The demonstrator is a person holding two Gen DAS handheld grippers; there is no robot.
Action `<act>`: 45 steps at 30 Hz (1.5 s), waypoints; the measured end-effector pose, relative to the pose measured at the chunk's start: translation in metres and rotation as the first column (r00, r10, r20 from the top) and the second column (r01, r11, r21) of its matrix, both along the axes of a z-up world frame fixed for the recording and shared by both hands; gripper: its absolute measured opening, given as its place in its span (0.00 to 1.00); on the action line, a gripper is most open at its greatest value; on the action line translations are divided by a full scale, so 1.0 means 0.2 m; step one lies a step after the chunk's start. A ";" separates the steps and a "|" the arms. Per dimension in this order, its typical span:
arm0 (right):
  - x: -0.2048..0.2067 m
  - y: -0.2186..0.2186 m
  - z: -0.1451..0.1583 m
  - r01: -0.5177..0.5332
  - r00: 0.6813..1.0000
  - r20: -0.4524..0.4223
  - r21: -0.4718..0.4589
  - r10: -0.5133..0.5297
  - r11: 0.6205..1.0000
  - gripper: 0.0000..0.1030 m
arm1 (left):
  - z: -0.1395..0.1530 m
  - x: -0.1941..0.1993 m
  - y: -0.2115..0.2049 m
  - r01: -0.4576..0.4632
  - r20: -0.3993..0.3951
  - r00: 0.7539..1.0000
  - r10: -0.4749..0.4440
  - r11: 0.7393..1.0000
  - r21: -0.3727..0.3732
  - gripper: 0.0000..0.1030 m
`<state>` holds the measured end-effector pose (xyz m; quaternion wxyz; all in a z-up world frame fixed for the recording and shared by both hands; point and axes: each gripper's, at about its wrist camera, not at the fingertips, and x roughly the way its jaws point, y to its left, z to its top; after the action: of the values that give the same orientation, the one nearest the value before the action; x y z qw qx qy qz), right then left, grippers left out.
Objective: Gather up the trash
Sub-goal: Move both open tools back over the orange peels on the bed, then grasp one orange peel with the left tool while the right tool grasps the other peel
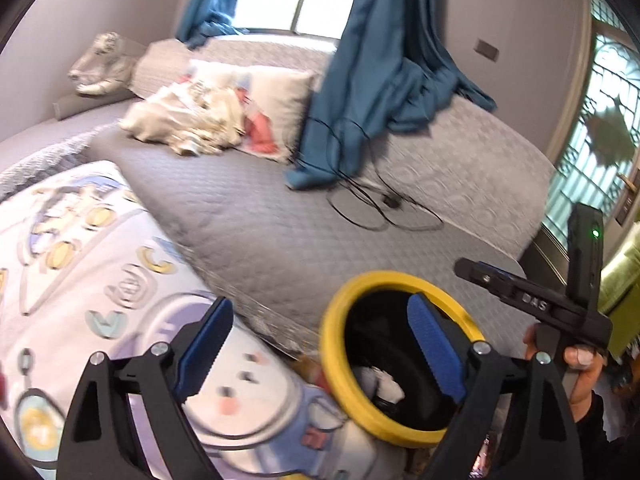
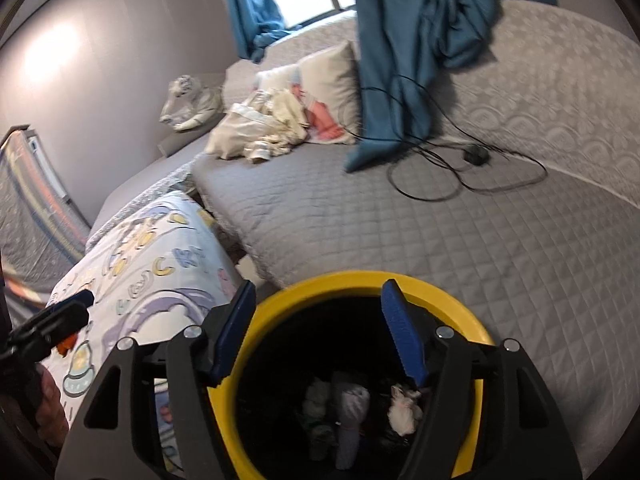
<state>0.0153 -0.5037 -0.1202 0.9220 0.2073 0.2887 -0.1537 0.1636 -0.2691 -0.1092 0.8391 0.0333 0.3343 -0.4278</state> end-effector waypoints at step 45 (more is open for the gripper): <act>0.92 1.89 -0.03 -0.804 0.592 -0.084 -0.127 0.802 0.581 0.71 | -0.28 0.52 1.79 -0.672 -0.057 0.732 0.679 0.733 0.109 0.88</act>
<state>0.1987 -0.1254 -0.1267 0.9022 -0.0172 0.3466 0.2561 0.2683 0.0888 -0.1653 0.9186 -0.0765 0.3791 -0.0810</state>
